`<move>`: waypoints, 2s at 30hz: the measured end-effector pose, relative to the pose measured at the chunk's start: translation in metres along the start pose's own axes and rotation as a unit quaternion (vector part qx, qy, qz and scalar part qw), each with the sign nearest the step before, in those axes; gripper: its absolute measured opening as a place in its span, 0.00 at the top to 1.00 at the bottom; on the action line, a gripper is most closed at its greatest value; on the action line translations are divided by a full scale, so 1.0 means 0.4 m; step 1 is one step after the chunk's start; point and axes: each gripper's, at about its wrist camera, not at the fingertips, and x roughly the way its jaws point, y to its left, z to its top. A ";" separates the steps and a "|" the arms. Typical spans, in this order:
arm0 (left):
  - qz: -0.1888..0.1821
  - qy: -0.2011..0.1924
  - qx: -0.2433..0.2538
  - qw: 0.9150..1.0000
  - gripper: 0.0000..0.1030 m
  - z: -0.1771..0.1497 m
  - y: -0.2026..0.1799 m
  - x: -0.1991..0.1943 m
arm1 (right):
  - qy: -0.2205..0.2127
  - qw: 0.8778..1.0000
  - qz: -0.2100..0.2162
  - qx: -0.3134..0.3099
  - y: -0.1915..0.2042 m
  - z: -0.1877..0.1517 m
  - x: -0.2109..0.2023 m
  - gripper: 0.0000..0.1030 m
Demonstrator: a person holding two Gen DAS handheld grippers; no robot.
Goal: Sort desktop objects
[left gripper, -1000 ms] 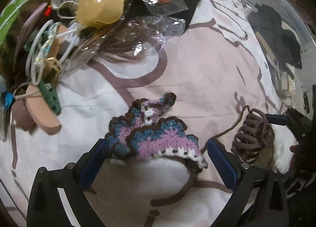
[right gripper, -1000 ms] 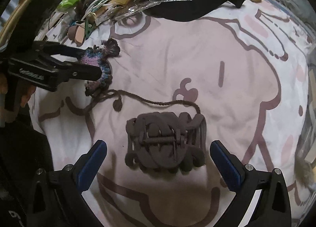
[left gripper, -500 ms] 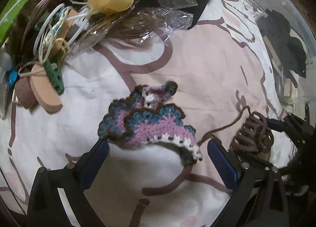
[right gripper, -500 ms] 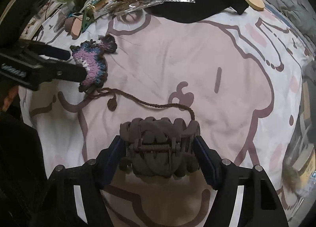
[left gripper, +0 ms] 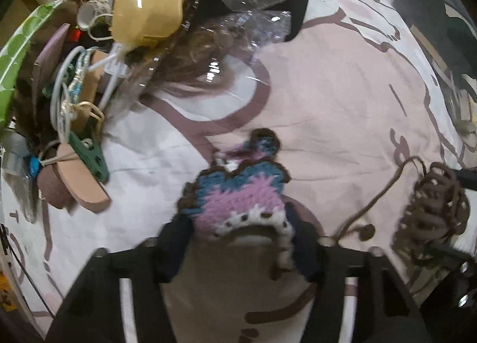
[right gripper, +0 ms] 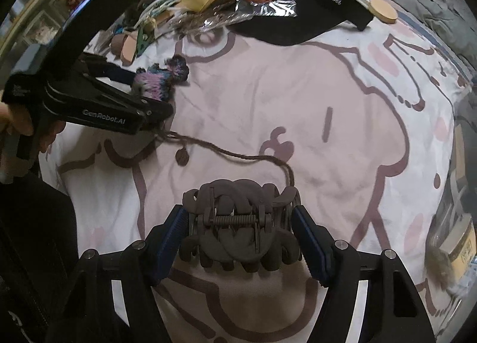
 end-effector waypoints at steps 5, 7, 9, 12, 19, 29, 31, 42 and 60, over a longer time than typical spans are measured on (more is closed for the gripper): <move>-0.002 -0.014 0.002 1.000 0.77 -0.003 0.035 -0.015 | -0.016 1.000 0.003 0.017 -0.031 -0.002 -0.033 0.30; -0.008 -0.021 0.000 1.000 0.80 -0.007 0.048 -0.025 | -0.021 1.000 0.002 0.020 -0.032 0.006 -0.038 0.30; -0.014 -0.029 -0.003 0.999 0.80 -0.009 0.058 -0.040 | -0.028 0.999 -0.003 0.025 -0.028 0.017 -0.035 0.30; -0.024 -0.047 -0.005 0.999 0.80 -0.009 0.070 -0.071 | -0.040 0.999 -0.008 0.035 -0.029 0.036 -0.042 0.30; -0.056 -0.107 -0.019 0.992 0.81 -0.005 0.095 -0.180 | -0.092 0.995 -0.011 0.049 -0.041 0.054 -0.124 0.30; -0.107 -0.199 -0.030 0.974 0.81 0.056 0.059 -0.335 | -0.201 0.977 -0.016 0.076 -0.055 0.081 -0.313 0.30; -0.116 -0.213 -0.023 0.970 0.81 0.063 0.047 -0.367 | -0.223 0.972 -0.019 0.078 -0.056 0.085 -0.353 0.30; -0.157 -0.298 0.025 0.941 0.81 0.072 -0.038 -0.570 | -0.335 0.934 -0.033 0.119 -0.078 0.073 -0.573 0.30; -0.200 -0.432 0.127 0.870 0.81 0.144 -0.288 -0.921 | -0.464 0.856 -0.089 0.210 -0.224 -0.110 -0.849 0.30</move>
